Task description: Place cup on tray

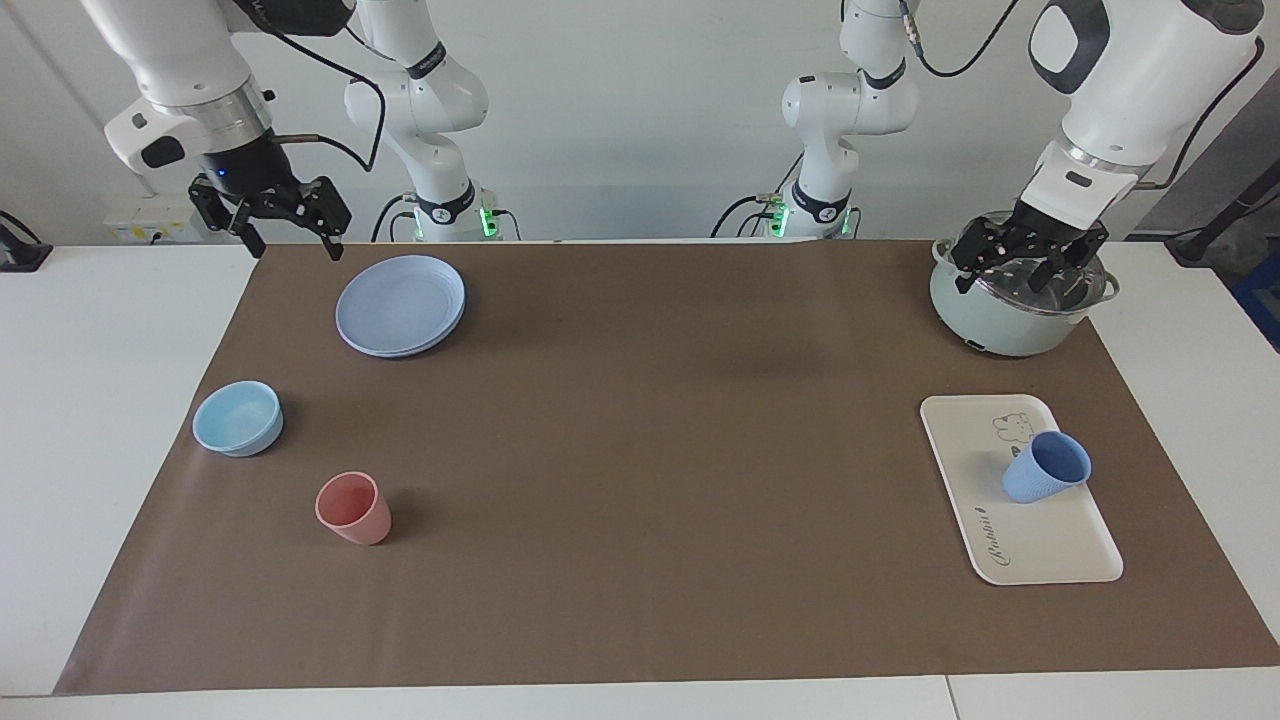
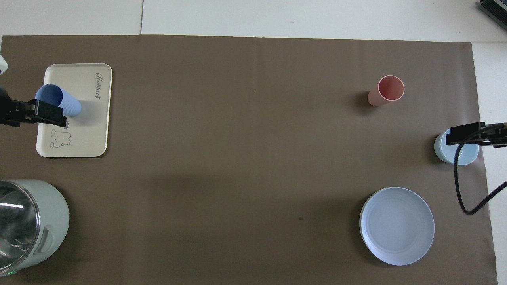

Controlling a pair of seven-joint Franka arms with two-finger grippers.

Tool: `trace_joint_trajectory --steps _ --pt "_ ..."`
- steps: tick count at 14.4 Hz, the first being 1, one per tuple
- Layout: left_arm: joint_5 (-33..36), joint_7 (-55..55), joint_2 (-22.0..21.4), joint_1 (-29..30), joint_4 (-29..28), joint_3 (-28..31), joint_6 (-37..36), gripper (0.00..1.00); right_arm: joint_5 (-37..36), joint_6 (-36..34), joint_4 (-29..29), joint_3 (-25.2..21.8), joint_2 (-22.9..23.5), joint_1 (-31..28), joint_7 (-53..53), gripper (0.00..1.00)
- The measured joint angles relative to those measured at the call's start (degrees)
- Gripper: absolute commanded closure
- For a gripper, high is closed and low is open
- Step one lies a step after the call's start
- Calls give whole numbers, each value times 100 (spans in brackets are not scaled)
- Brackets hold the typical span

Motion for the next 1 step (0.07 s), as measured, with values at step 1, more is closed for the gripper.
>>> trace_joint_trajectory --steps 1 --pt "0 0 0 0 0 0 0 0 0 -1 0 0 0 0 0 0"
